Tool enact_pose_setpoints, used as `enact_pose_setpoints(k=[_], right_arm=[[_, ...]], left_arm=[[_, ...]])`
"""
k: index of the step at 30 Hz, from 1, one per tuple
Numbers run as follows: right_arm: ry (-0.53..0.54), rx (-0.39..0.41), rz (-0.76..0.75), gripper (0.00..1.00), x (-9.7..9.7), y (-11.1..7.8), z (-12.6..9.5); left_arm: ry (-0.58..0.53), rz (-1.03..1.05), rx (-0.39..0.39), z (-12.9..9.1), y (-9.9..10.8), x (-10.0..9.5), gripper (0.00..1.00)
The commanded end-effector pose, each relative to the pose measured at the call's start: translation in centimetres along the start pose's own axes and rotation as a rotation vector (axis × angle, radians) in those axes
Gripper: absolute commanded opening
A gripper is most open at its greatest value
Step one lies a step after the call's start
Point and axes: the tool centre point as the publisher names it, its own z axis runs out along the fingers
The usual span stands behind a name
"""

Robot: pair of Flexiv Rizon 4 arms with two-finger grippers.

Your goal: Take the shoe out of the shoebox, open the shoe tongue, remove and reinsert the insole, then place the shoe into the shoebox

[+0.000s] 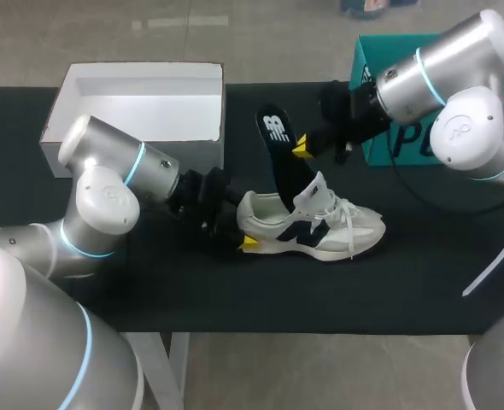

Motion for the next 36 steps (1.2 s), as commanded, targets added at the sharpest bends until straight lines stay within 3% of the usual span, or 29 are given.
enact_pose_setpoints(k=[1,13,30,33,36], right_arm=[[-0.053,-0.021,-0.002,0.00,0.9,0.8,-1.9],[-0.082,-0.239,0.044,0.00,0.2,7.2,-4.6],[-0.082,-0.239,0.044,0.00,0.2,7.2,-4.6],[-0.067,-0.211,0.034,0.00,0.7,8.4,-6.5],[-0.071,-0.249,0.065,0.00,0.6,9.8,-8.8]], left_arm=[[-0.001,0.001,0.000,0.2,0.2,0.1,0.00],[-0.001,0.001,0.000,0.2,0.2,0.1,0.00],[-0.001,0.001,0.000,0.2,0.2,0.1,0.00],[-0.001,0.001,0.000,0.2,0.2,0.1,0.00],[-0.001,0.001,0.000,0.2,0.2,0.1,0.00]])
